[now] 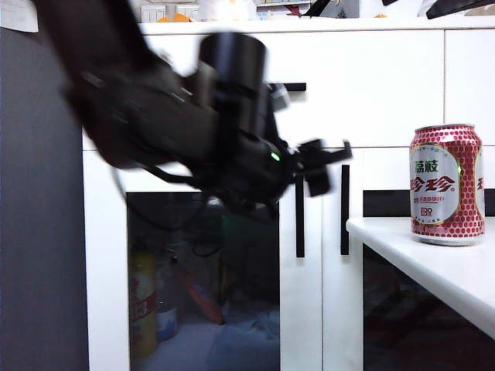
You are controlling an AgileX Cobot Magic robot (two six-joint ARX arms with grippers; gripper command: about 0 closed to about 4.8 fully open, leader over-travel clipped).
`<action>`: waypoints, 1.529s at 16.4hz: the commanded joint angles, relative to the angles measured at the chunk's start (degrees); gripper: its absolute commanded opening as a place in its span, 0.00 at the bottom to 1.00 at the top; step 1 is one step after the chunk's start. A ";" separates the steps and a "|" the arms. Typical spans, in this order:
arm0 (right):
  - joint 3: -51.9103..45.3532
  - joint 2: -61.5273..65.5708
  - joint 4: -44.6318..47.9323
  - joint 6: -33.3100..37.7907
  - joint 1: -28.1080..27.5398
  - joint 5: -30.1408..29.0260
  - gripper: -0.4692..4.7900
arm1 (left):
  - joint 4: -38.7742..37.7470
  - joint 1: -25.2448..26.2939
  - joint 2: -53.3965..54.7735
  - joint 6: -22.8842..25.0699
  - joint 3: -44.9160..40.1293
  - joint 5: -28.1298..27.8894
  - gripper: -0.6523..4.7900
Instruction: Open the left door of the white cabinet, pick up a can of beverage from the table on the right, place it inside the cabinet, and finally close the cabinet door.
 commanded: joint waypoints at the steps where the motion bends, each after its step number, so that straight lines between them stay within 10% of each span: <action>1: 0.22 -0.28 0.66 -0.26 -0.02 0.22 0.85 | 0.79 0.39 2.86 4.81 4.74 -3.89 0.71; 21: 0.17 -0.26 0.63 -3.28 -0.07 1.05 0.85 | -6.05 6.88 20.52 5.92 31.65 -1.46 0.70; 25: 0.17 -0.26 0.68 -3.50 -0.07 1.05 0.85 | -6.43 7.63 20.63 -1.55 31.65 -0.42 0.71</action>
